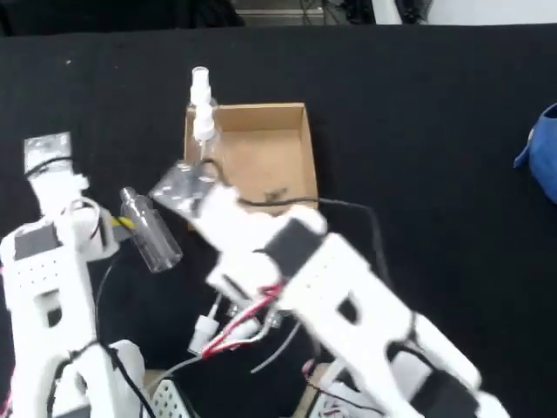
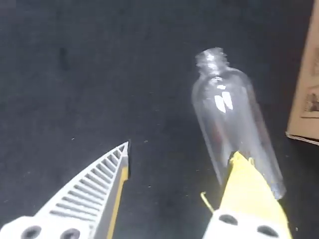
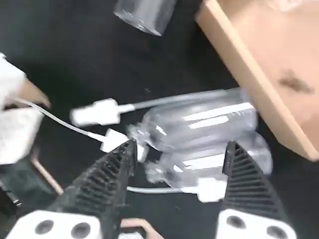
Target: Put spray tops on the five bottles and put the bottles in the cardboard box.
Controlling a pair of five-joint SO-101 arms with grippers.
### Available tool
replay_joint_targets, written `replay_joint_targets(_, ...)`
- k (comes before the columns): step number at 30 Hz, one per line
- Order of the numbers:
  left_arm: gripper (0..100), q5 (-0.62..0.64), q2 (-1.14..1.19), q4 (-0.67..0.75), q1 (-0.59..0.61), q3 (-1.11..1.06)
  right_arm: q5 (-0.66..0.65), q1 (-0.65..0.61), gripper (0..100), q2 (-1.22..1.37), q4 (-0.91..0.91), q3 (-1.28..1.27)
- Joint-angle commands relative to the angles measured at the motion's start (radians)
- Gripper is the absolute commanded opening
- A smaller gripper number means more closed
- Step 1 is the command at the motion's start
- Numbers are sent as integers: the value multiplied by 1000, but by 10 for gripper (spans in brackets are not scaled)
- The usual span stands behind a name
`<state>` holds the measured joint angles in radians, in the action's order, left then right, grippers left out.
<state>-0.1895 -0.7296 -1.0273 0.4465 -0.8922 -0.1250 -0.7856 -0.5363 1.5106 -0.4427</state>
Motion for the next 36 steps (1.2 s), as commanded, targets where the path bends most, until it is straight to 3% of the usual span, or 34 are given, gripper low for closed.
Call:
replay_joint_targets(1,192,46,127,-15,-87,150,-112,190,244,-142,8,-64)
replay_joint_targets(5,193,130,259,-14,-139,223,-172,365,244,-203,8,-140)
replay_joint_targets(8,193,210,333,-14,-180,274,-203,413,244,-208,-14,-196)
replay_joint_targets(14,193,275,468,9,-196,309,-192,420,244,-208,-173,-374)
replay_joint_targets(20,191,275,595,115,-205,298,-91,417,244,-211,-272,-484)
replay_joint_targets(28,151,265,638,58,-229,308,-26,419,244,-213,-356,-549)
replay_joint_targets(31,18,181,635,57,-206,308,-26,417,244,-214,-356,-549)
replay_joint_targets(33,55,83,635,57,-180,308,-26,419,244,-214,-356,-549)
replay_joint_targets(36,26,-81,632,55,-113,317,-26,420,244,-214,-354,-550)
